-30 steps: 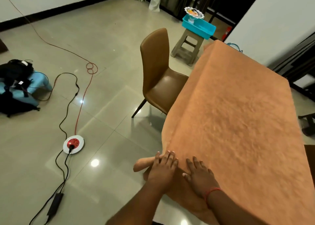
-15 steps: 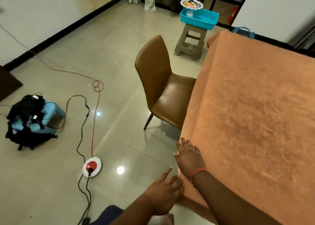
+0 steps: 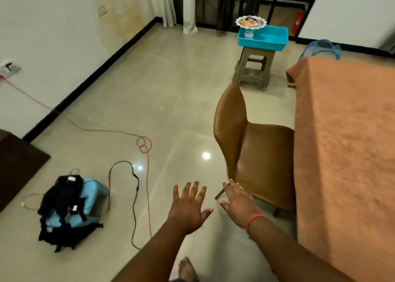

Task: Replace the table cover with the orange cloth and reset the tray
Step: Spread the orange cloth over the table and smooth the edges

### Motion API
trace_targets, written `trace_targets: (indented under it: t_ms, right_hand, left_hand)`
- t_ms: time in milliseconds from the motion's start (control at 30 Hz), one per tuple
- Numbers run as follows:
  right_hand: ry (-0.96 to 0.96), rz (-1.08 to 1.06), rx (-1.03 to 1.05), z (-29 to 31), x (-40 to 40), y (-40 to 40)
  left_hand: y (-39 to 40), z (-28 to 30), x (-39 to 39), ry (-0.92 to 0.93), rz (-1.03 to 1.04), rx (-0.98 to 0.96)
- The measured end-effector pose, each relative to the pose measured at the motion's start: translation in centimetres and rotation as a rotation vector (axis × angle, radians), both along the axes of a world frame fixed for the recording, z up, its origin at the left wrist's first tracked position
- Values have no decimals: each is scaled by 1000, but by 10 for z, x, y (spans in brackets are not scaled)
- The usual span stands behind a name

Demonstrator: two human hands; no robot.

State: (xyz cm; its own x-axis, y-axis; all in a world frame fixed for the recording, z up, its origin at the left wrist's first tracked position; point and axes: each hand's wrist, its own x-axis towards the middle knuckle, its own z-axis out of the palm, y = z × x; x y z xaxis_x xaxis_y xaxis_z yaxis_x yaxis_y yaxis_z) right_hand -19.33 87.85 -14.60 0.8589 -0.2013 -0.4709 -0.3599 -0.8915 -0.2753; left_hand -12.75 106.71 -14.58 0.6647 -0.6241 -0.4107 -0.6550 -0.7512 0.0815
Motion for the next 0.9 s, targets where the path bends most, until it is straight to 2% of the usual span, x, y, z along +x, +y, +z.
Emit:
trace_targets:
  t_ms: [167,400,633,900]
  right_hand:
    - [-49,55,47,19,106,28]
    - [-68,152,12,3,245,33]
    - [-79,257,7,19,398,18]
    - [-134,235,-21,16,580,-10]
  left_hand:
    - [27,15,102,-22,96,-4]
    - [35,0,228,-81,227,2]
    - [48,33,359,-143,411,29]
    - [31,30,532,-140,409,46]
